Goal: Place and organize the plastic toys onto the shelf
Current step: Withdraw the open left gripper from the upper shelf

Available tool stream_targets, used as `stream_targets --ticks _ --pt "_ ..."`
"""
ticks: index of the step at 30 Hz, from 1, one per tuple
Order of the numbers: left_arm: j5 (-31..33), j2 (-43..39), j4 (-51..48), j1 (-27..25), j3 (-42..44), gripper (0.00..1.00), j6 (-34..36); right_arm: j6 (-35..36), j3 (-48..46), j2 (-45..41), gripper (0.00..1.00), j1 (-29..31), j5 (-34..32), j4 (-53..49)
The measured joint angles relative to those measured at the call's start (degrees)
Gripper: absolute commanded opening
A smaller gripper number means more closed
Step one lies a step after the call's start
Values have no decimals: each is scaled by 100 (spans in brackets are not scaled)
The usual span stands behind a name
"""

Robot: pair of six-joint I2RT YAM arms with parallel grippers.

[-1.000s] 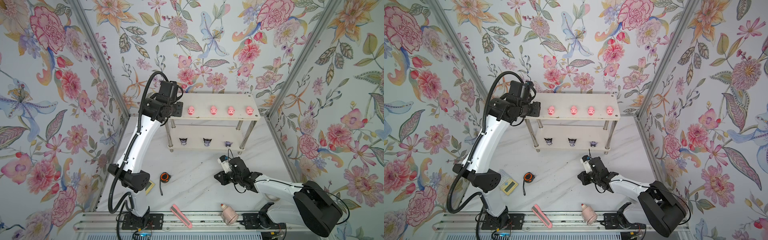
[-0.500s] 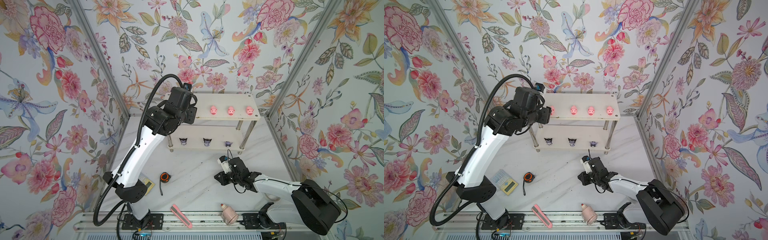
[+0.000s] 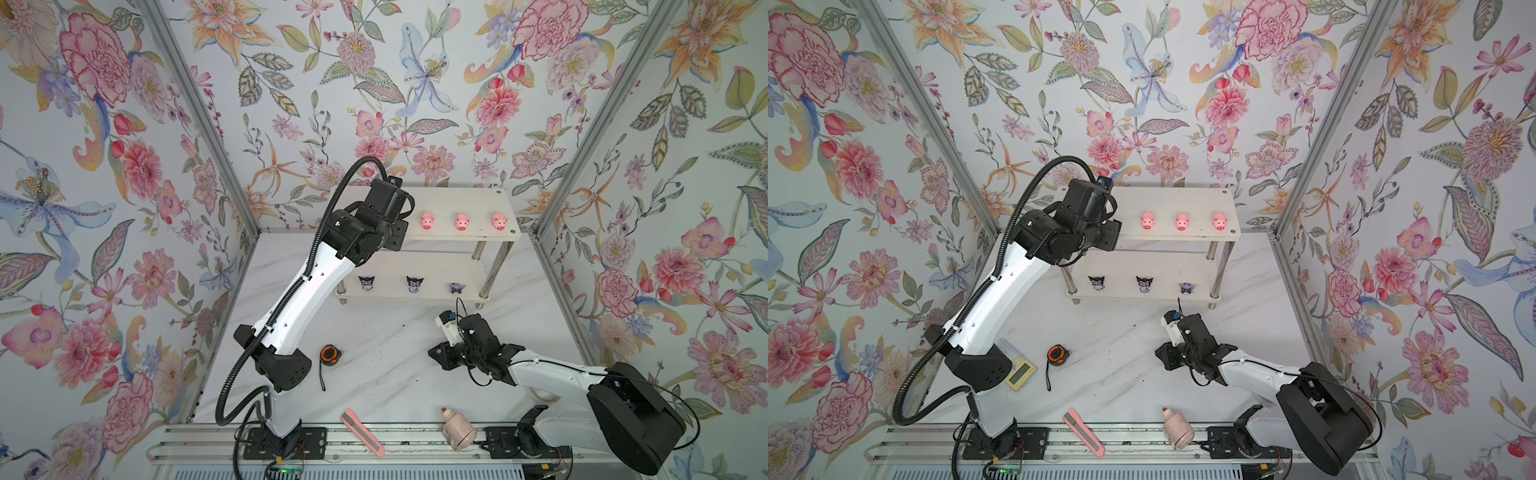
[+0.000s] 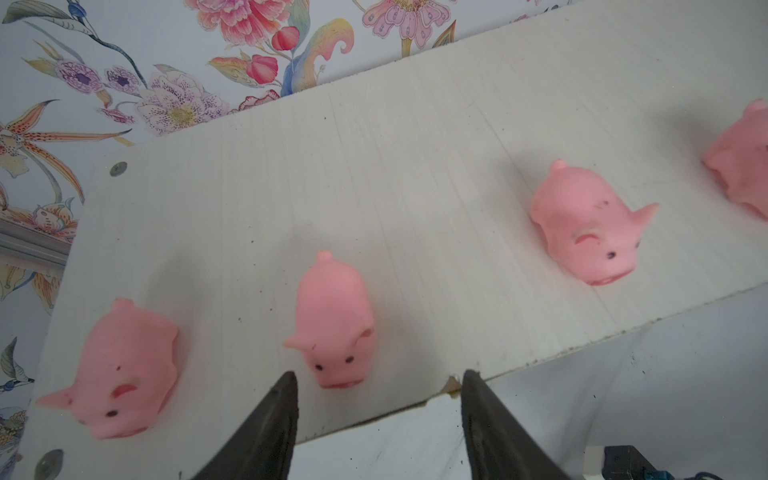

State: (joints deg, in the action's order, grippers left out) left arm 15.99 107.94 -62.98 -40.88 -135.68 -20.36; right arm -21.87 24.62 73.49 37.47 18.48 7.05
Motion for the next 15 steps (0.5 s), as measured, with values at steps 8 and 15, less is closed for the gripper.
stream_targets --ticks 8,15 --pt "125 164 2 0 -240 57 2 0 0 -13 17 0 0 -2" --pt "125 256 -4 0 -350 57 2 0 0 -28 17 0 2 -2"
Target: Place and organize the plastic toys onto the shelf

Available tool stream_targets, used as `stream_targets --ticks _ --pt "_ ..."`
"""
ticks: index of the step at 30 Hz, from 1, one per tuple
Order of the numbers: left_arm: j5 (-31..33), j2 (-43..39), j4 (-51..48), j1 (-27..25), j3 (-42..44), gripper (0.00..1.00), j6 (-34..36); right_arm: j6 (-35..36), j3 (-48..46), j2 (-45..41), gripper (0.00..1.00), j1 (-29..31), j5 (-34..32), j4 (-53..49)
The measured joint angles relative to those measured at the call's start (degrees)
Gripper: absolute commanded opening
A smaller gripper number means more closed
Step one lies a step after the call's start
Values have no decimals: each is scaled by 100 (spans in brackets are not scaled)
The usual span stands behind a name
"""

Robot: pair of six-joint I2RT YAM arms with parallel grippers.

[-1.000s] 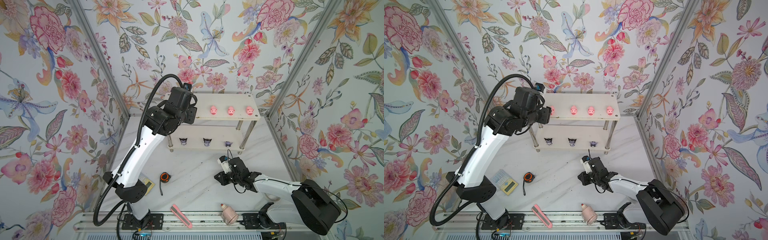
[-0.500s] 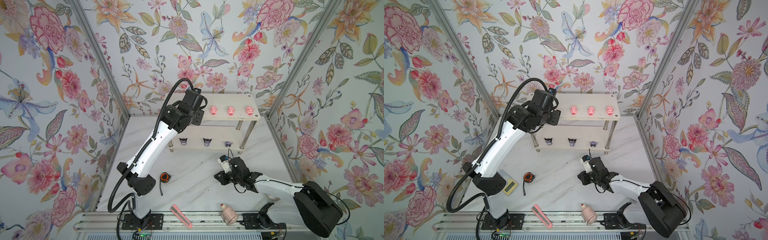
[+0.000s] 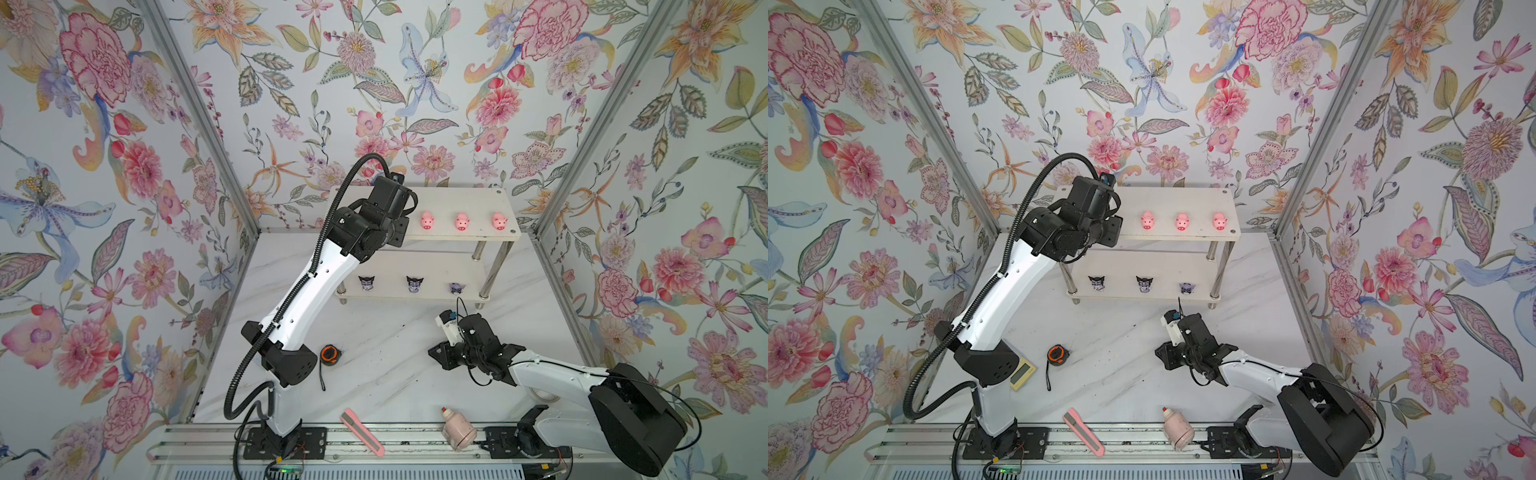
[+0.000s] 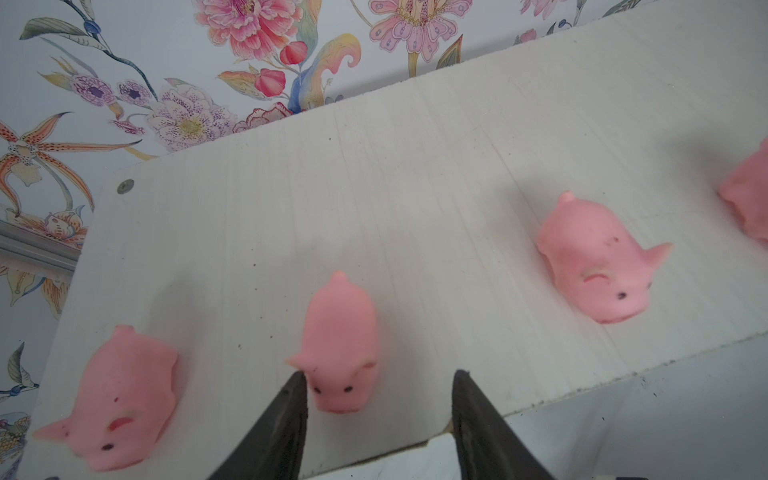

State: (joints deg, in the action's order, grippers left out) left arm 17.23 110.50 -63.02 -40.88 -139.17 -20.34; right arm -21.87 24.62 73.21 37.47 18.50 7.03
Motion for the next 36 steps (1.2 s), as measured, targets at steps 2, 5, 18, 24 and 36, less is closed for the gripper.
stream_targets --ticks 2,5,18,24,36 --pt "-2 26 -13 0 -55 57 0 0 0 0 17 0 0 0" --pt "-2 33 -31 0 -87 57 0 0 0 0 17 0 0 0" --pt "-22 -94 -101 -2 -332 59 -9 66 -90 -741 21 -166 -361 -197" --pt "240 -1902 732 -81 1808 61 4 186 -686 -3053 63 -179 -1585 -254" --pt "717 -7034 5010 -157 9114 65 146 247 -1185 -5405 99 -210 -3665 -990"
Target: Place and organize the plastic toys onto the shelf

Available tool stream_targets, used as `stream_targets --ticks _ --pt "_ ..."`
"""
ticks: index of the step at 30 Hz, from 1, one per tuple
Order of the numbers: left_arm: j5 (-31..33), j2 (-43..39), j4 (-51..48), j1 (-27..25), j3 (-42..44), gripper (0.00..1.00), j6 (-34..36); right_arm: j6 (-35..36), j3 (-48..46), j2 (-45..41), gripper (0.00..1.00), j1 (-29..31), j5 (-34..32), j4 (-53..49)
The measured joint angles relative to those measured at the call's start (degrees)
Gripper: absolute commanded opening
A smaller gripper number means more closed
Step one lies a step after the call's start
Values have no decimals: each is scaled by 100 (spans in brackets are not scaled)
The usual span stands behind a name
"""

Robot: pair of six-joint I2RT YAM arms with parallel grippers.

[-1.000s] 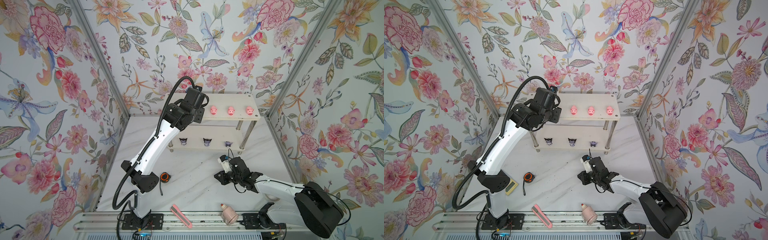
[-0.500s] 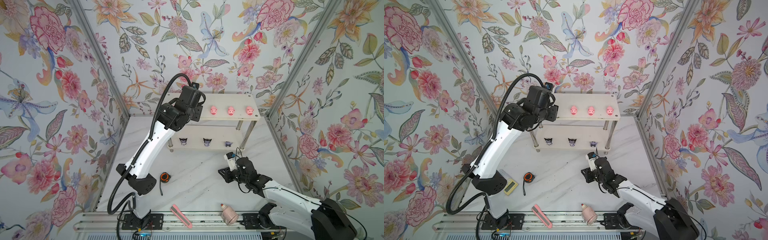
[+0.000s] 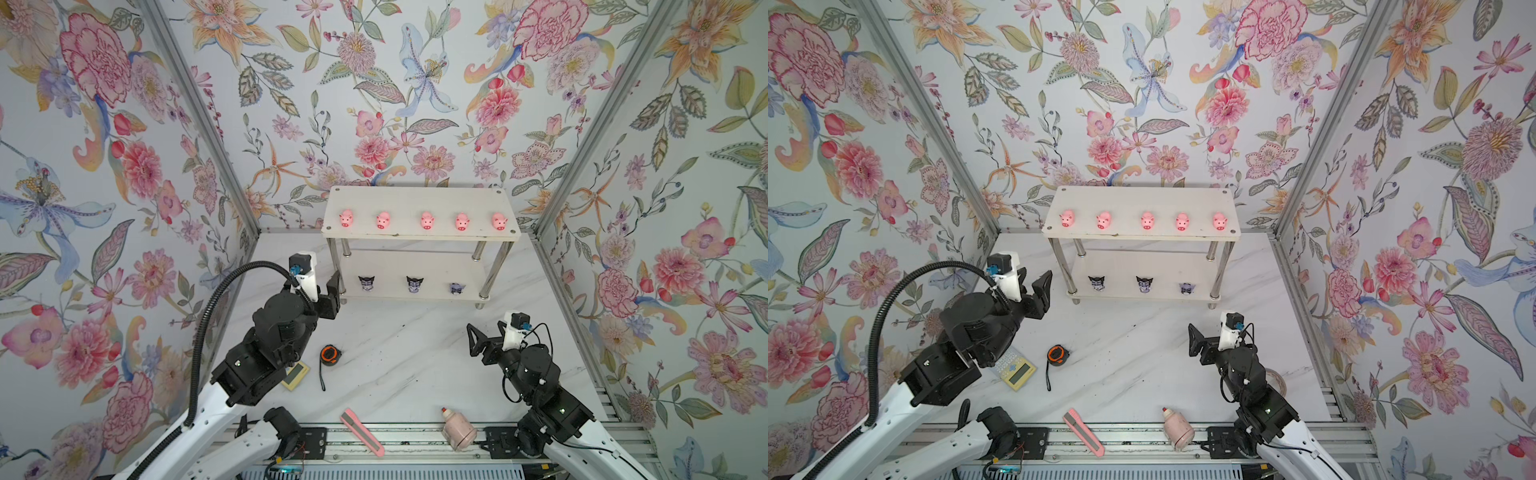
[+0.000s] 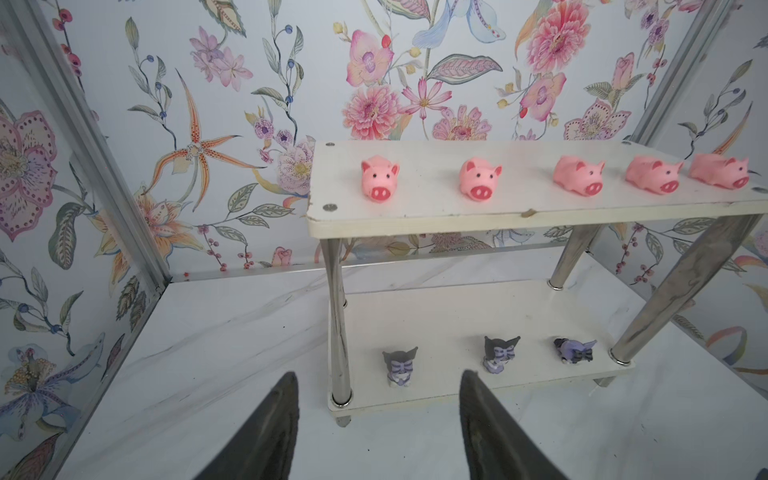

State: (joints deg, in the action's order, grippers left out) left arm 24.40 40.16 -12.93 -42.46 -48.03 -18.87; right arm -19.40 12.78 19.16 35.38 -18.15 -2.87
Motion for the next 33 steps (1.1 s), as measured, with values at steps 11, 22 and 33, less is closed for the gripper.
stream_targets --ticks 11,22,33 --pt "1226 -2304 3047 0 3915 99 1469 678 931 1993 99 -313 -1755 -398" --pt "1777 -1683 5799 1410 4747 99 2675 1816 452 4876 99 -1351 -1384 1954" --pt "612 726 6985 2861 4747 99 2251 1867 553 5187 99 -1937 -1071 3300"
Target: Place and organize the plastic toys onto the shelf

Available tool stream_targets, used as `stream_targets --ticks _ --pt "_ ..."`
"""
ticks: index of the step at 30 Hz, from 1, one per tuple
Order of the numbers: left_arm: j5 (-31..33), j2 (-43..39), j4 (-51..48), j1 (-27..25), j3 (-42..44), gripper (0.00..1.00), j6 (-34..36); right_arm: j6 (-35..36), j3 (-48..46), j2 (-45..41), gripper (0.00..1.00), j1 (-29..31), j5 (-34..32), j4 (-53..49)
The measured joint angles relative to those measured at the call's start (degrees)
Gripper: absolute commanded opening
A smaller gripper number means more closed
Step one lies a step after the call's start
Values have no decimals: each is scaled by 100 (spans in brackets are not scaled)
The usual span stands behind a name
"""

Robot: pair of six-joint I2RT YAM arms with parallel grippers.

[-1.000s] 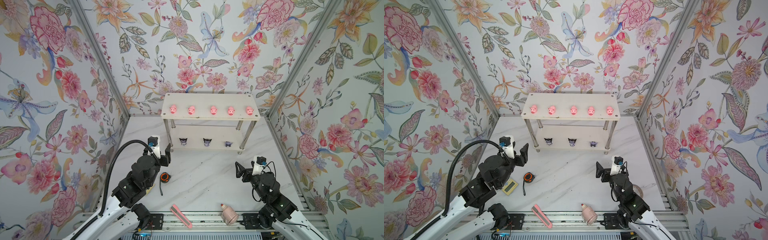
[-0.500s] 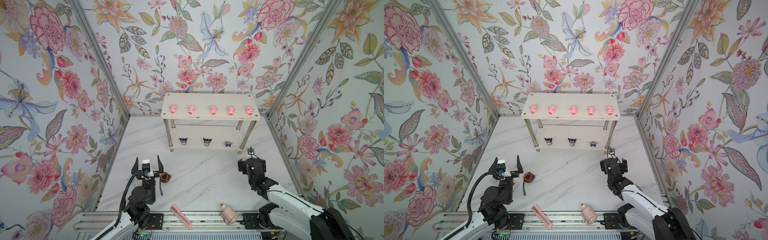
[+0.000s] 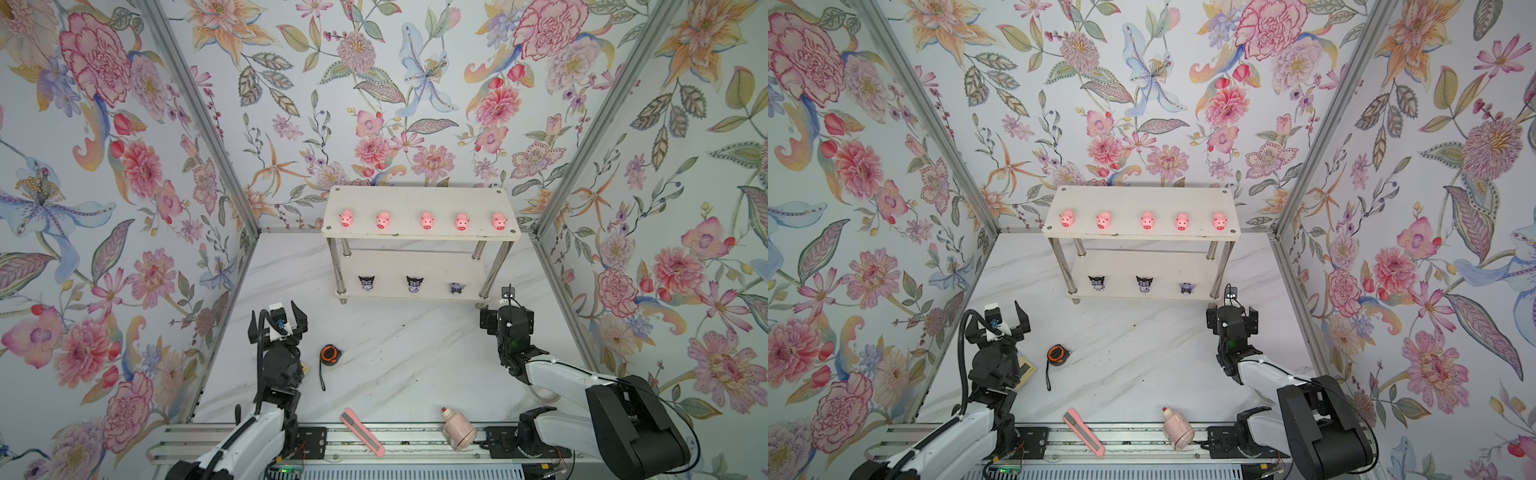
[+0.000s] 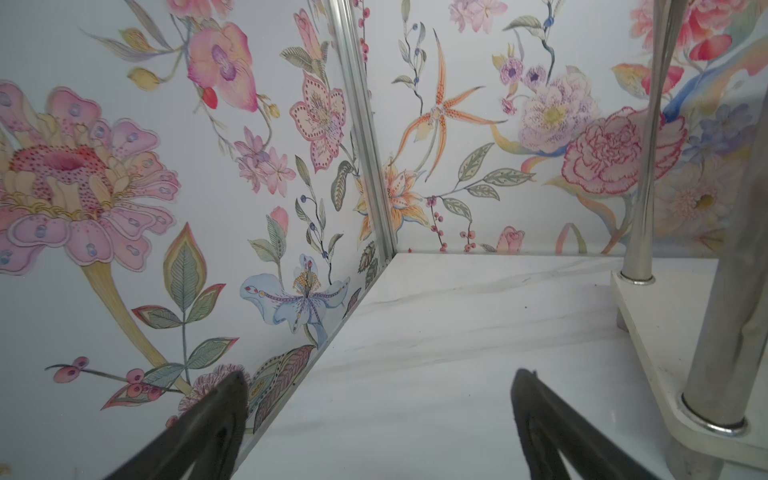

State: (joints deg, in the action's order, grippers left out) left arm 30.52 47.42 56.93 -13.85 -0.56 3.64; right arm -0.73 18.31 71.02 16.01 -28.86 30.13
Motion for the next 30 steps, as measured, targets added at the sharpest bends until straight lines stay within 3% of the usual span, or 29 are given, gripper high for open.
stream_targets --ticks 9,21,30 --pt "-485 1676 870 157 0 100 50 -111 -166 -291 99 -518 581 284" --pt "-1209 2199 1366 562 -87 99 2 -168 -164 -177 99 -638 874 321" --pt "-1670 3211 2673 1045 -66 99 -442 -251 -111 238 99 -710 894 662"
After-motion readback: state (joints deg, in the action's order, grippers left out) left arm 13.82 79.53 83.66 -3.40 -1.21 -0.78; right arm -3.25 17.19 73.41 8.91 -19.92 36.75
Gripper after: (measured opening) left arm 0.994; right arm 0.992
